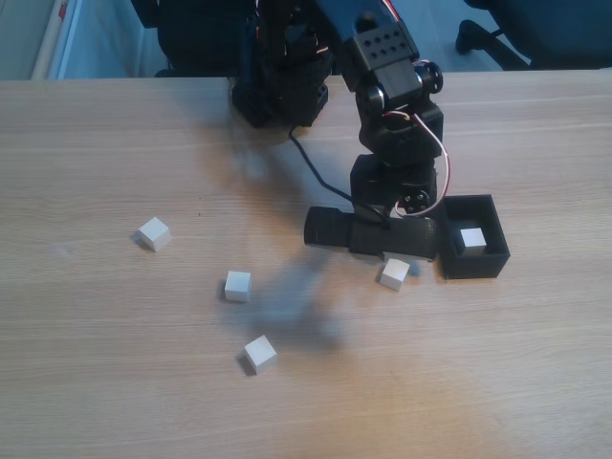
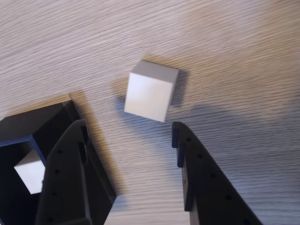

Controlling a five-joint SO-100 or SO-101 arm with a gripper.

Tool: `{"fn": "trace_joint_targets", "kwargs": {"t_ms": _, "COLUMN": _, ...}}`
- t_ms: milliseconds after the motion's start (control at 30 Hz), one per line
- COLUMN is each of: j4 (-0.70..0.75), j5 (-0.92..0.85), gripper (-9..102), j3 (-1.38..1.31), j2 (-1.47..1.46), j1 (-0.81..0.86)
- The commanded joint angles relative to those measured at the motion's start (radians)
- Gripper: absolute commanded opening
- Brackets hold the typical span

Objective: Pick blocks and place them in the box.

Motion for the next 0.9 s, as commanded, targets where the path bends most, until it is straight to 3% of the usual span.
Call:
{"fn": "trace_joint_targets", "kwargs": {"t_ms": 0, "j4": -0.011, "j5": 0.008, "gripper": 19, "j3": -0.067, "j2": -0.012, "j1": 0.005}}
{"fn": "trace_joint_targets", "kwargs": {"t_ms": 567, "j4": -0.069, "j5": -0.017, "gripper": 18, "j3": -0.091, "j2": -0.106, "j1": 0.043}}
{"fn": "trace_joint_targets", "kwargs": {"t_ms": 867, "j4": -0.077, "j5": -0.017, "gripper": 12, "j3": -0.091, "j2": -0.121, "j1": 0.043}}
